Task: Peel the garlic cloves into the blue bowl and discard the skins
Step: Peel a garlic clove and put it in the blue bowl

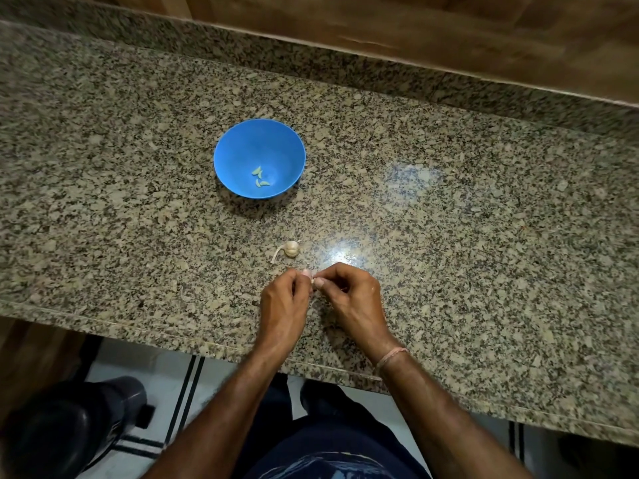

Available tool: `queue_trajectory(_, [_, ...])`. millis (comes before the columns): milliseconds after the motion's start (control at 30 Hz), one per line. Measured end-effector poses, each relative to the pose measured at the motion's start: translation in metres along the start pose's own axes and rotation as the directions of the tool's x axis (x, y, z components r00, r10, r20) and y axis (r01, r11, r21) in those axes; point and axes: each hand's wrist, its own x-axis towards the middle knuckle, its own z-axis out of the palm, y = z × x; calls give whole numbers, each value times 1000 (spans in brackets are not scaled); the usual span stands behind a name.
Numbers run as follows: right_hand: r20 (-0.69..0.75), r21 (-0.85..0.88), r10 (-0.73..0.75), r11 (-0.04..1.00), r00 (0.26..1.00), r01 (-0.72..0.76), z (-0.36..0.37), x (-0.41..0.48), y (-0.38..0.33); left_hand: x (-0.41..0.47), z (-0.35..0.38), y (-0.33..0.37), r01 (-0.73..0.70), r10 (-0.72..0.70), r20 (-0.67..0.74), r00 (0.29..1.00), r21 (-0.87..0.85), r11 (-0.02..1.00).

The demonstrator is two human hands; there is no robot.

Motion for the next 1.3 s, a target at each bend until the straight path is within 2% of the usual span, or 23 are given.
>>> queue_trajectory(167, [-5, -5, 108, 994, 994, -108, 2, 3, 0, -3, -5, 8, -38, 34, 72, 997, 55, 998])
queue_trajectory(233, [1, -2, 98, 995, 995, -98, 2, 2, 0, -4, -5, 11, 104, -93, 121, 988, -92, 990])
queue_trajectory(333, [-16, -18, 27, 999, 1000, -27, 3, 0, -1, -2, -5, 11, 435, -320, 311, 895, -449, 781])
queue_trajectory(400, [-31, -30, -21, 999, 999, 20, 2, -2, -2, 0, -6, 9, 558, -365, 432, 825, -523, 644])
queue_trajectory(467, [-38, -28, -31, 999, 999, 30, 2, -3, -1, 2, -6, 7, 603, -373, 480, 794, -550, 577])
queue_trajectory(500, [-42, -16, -7, 1000, 999, 7, 4, -4, 0, 1, -7, 9, 586, -364, 467, 806, -540, 604])
queue_trajectory(533, [-42, 0, 46, 999, 998, -46, 5, -4, -1, -1, -8, 10, 516, -335, 411, 848, -494, 700])
queue_trajectory(600, [-7, 62, 211, 976, 977, -210, 5, -1, -4, -3, -7, 8, 196, -158, 198, 967, -186, 963])
queue_trajectory(667, [110, 246, 384, 883, 917, -399, 3, 1, -9, -2, -7, 4, -134, 122, 82, 989, 165, 977])
queue_trajectory(733, [148, 319, 416, 838, 897, -442, 1, 0, -11, 1, -8, 6, -171, 160, 80, 984, 159, 972])
queue_trajectory(800, [16, 160, 253, 954, 967, -252, 3, -1, -8, 2, -8, 10, 121, -91, 171, 981, -176, 977])
queue_trajectory(867, [-45, 25, 53, 998, 998, -52, 6, -5, -7, 4, -8, 14, 483, -332, 377, 865, -440, 757])
queue_trajectory(900, [-51, -3, 2, 1000, 999, -2, 7, -5, -7, 4, -9, 14, 560, -373, 434, 820, -472, 681])
queue_trajectory(933, [-49, -17, -8, 1000, 999, 7, 7, -5, -7, 2, -9, 15, 547, -366, 428, 826, -453, 704])
queue_trajectory(967, [-41, -11, 30, 999, 999, -31, 6, -5, -6, 0, -9, 14, 438, -308, 358, 882, -375, 817])
queue_trajectory(1000, [-18, 29, 121, 992, 992, -120, 4, -3, -5, -1, -8, 12, 248, -198, 240, 950, -202, 947])
queue_trajectory(1033, [40, 141, 253, 956, 967, -256, 2, -1, -7, -3, -7, 7, 45, -45, 134, 990, -1, 999])
queue_trajectory(1067, [131, 265, 368, 882, 921, -390, 0, -1, -9, -4, -5, 4, -99, 90, 77, 993, 123, 987])
queue_trajectory(1100, [187, 328, 412, 829, 892, -452, -1, -2, -10, -5, -2, 2, -136, 128, 57, 990, 153, 979])
queue_trajectory(1133, [171, 323, 392, 844, 904, -427, 0, -3, -8, -5, -2, 4, -68, 63, 65, 996, 69, 995])
queue_trajectory(1167, [96, 247, 314, 912, 945, -328, 2, -3, -5, -2, -3, 5, 94, -81, 119, 990, -110, 990])
queue_trajectory(1233, [-2, 102, 117, 988, 993, -116, 4, -5, 0, 2, -6, 8, 435, -315, 332, 889, -398, 808])
queue_trajectory(1300, [-13, 100, 49, 994, 999, -47, 5, -6, 1, 2, -10, 12, 528, -350, 427, 834, -428, 734])
